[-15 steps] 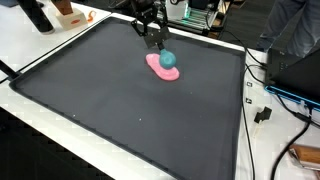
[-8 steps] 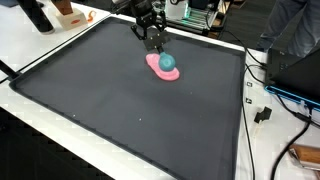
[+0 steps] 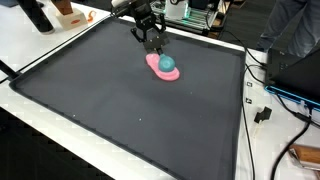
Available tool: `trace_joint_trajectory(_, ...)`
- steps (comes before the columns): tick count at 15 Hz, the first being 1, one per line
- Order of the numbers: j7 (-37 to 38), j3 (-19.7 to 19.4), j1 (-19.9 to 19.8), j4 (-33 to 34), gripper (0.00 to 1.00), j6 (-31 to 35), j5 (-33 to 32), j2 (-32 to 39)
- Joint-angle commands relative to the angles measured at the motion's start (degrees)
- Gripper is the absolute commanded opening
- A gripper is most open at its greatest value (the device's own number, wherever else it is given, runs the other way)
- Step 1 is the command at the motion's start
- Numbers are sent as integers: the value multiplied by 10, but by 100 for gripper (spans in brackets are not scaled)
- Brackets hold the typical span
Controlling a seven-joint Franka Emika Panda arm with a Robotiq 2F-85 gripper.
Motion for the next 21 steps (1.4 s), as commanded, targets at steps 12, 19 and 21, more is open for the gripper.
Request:
trace_joint_trajectory(12,-62,4,-11,2,35,16,23,52)
trace_joint_trajectory(19,-58,3,-10,1,35,18,16,55)
trace_joint_trajectory(21,-54,2,-10,0,35,17,13,51)
